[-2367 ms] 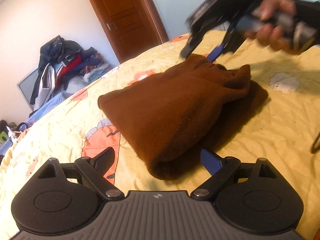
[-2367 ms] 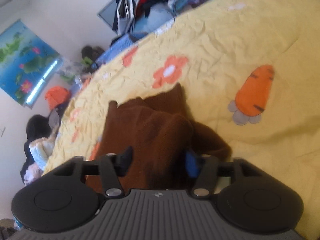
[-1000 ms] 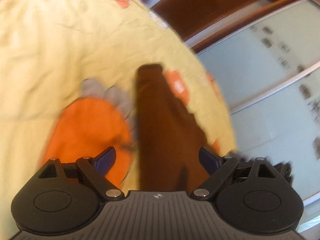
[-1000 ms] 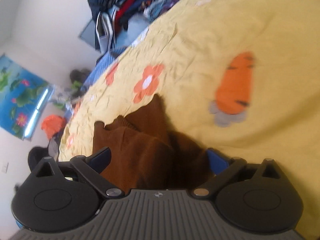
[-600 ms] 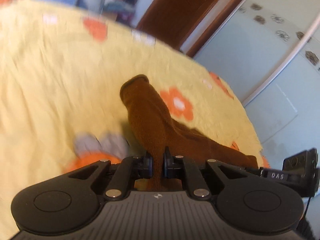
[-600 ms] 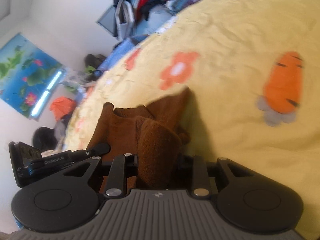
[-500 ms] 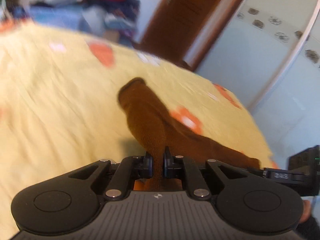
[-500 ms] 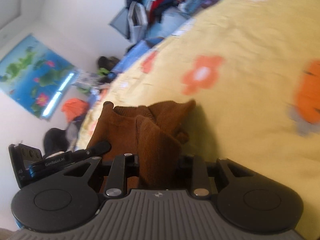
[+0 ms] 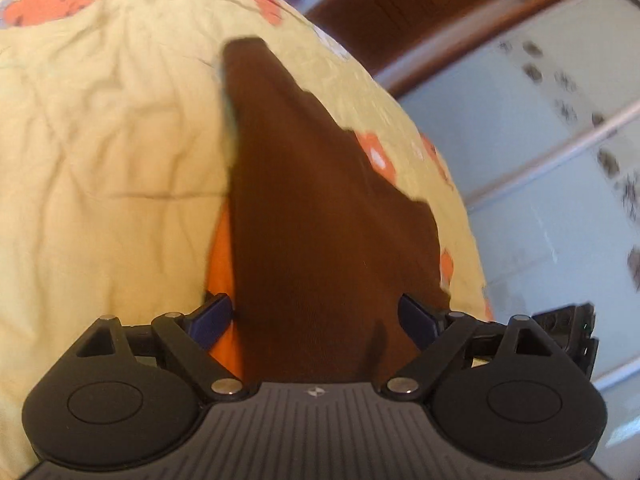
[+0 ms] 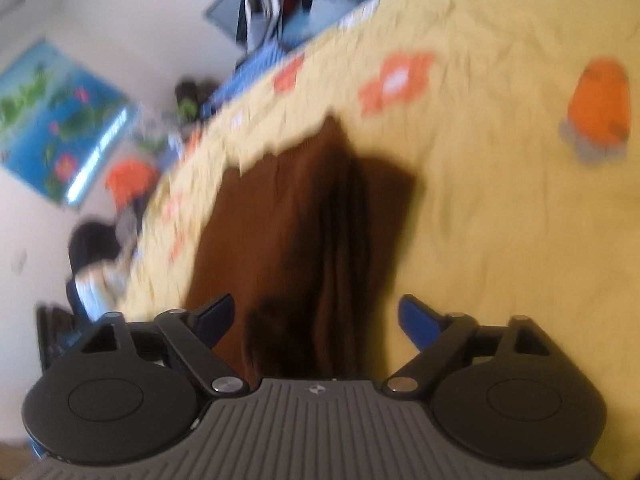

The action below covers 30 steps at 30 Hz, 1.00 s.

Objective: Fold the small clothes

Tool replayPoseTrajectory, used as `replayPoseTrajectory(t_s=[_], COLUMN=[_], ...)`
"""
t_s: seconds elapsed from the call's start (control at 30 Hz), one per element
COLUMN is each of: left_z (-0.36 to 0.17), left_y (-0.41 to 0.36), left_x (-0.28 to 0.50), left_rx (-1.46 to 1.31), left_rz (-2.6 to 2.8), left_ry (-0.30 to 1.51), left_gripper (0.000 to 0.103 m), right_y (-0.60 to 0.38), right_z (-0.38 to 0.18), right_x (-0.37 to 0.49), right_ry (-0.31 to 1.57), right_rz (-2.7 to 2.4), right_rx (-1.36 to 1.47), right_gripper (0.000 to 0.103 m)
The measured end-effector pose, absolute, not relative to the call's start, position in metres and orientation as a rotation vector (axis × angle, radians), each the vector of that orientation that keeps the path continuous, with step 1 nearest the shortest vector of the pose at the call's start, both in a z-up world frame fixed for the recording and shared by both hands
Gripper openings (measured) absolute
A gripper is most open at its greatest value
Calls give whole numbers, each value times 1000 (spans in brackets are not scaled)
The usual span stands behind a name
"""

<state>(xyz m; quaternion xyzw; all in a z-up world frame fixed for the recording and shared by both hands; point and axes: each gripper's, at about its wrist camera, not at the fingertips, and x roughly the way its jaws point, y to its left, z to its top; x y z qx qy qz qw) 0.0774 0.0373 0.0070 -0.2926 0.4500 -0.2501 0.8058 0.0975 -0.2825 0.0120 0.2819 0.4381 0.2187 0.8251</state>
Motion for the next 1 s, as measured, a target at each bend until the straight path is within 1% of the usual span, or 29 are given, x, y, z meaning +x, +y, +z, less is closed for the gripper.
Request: replayPoseTrajectory(t_s=[0.03,0.07,0.1,0.13,0.17,0.27,0.3,0.37,0.4,0.43,0.47,0.5,0.57,0.6,0.67,0.7,0.77,0.9,0.93,0.97,1.0], left_z=[10,12,12,14,18,25,22,20,21,21,22,22,17,12,5,1,1,2,2,2,1], left_y=[30,24,20,20,21,24,23,17,13,16,14,13,14,14,9,1,-7,-2,-1,0,0], left_x=[77,79,80,79,75,61,58,53,50,48,46,43,36,35,31,30,31,33,33,33,33], left_rx=[-581,-526,-492,-487,-463,-364,-334,-280,-252,-227,-208,-197,-168,-155,-96,-53,-8,-30,-34,-36,-35], left_rz=[-521,-506,-499,-493,-493,-482,-470,-460,-457,-441,-421,-405,-380,-372,-357,-349,-338,-345,-349,-351,-351], left_ry=[964,980,1016,1025,1019,991,981,939,917,896,870,837,777,779,713,685,691,689,688,688,687], left_gripper=[74,31,27,25,23,23,24,35,41,64,86,93,94,95,102,103,103,103,103,103,103], right_y=[-277,-272,-267,-264,-264,-268,-268,-267,-268,-269,-271,-276,-285,-287,-285,-278,-258,-200,-186,-173,-162], right_z=[9,7,4,4,6,12,8,0,0,3,8,19,45,57,76,83,90,86,82,75,65], right_x=[90,84,84,81,76,60,55,49,49,51,55,58,63,70,91,103,130,184,195,207,217], right_ry=[920,921,955,951,938,921,924,916,910,922,937,918,801,758,710,697,712,788,802,820,847], right_rz=[479,494,503,504,512,535,535,534,535,536,529,509,453,440,437,448,481,606,617,611,585], right_rx=[574,558,558,546,533,541,548,523,524,537,543,534,506,504,504,488,456,465,457,431,388], right_gripper=[73,49,36,36,33,32,32,30,34,39,52,60,63,63,63,63,63,64,66,75,88])
